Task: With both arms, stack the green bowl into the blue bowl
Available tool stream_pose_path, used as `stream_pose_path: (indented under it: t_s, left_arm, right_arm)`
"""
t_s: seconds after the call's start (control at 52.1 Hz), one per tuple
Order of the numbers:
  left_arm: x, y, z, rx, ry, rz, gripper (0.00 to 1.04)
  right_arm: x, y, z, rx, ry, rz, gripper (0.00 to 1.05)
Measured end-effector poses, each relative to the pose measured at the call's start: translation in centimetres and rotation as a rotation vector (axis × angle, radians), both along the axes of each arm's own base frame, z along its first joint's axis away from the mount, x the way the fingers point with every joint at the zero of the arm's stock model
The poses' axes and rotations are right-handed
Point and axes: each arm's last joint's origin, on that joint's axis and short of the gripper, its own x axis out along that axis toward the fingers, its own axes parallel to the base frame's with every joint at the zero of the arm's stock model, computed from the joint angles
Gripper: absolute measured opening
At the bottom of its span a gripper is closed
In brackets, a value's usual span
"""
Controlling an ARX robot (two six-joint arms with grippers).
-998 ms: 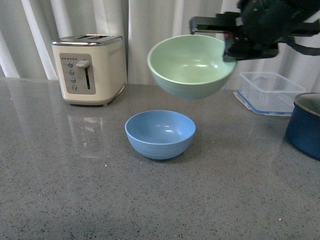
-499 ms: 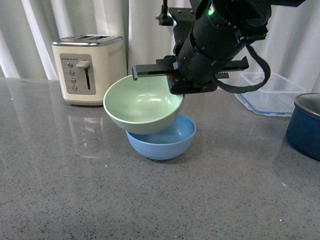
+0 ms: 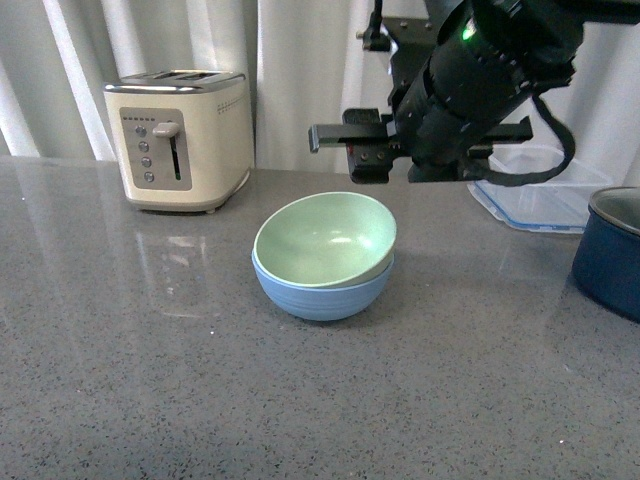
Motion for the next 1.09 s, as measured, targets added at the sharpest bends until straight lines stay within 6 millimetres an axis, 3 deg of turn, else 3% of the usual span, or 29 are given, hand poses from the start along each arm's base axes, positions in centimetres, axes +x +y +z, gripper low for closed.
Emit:
stream_pose_path:
  t_s: [0.173, 0.288, 0.326, 0.384, 0.48, 0.633, 0.902, 1.094]
  left_arm:
    - [0.0, 0.0, 0.0, 0.0, 0.0, 0.0, 0.98]
    - [0.0, 0.0, 0.0, 0.0, 0.0, 0.0, 0.98]
    - [0.0, 0.0, 0.0, 0.0, 0.0, 0.0, 0.98]
    - [0.0, 0.0, 0.0, 0.0, 0.0, 0.001, 0.98]
    - [0.0, 0.0, 0.0, 0.0, 0.0, -0.001, 0.98]
    - [0.0, 0.0, 0.0, 0.0, 0.0, 0.0, 0.98]
    - [0.0, 0.0, 0.0, 0.0, 0.0, 0.0, 0.98]
    - [0.0, 0.0, 0.0, 0.0, 0.0, 0.0, 0.98]
  right_arm:
    - [-2.0, -1.7, 3.1, 0.08, -0.123, 0.032, 0.72]
    - [-5.2, -5.0, 5.5, 0.158, -0.328, 0.063, 0.96]
    - [-6.7, -6.4, 5.8, 0.201, -0.407, 0.094, 0.96]
    - [-8.2, -7.5, 5.9, 0.202, -0.482, 0.072, 0.92]
    - [-11.1, -9.9, 4.3, 0.09, -0.641, -0.203, 0.69]
    - [-14.1, -12.1, 0.2, 0.049, -0.603, -0.212, 0.43]
    - [-18.3, -14.4, -2.8, 0.04, -0.605, -0.219, 0.02]
    - [-21.1, -15.6, -4.9, 0.037, -0.599, -0.214, 0.01]
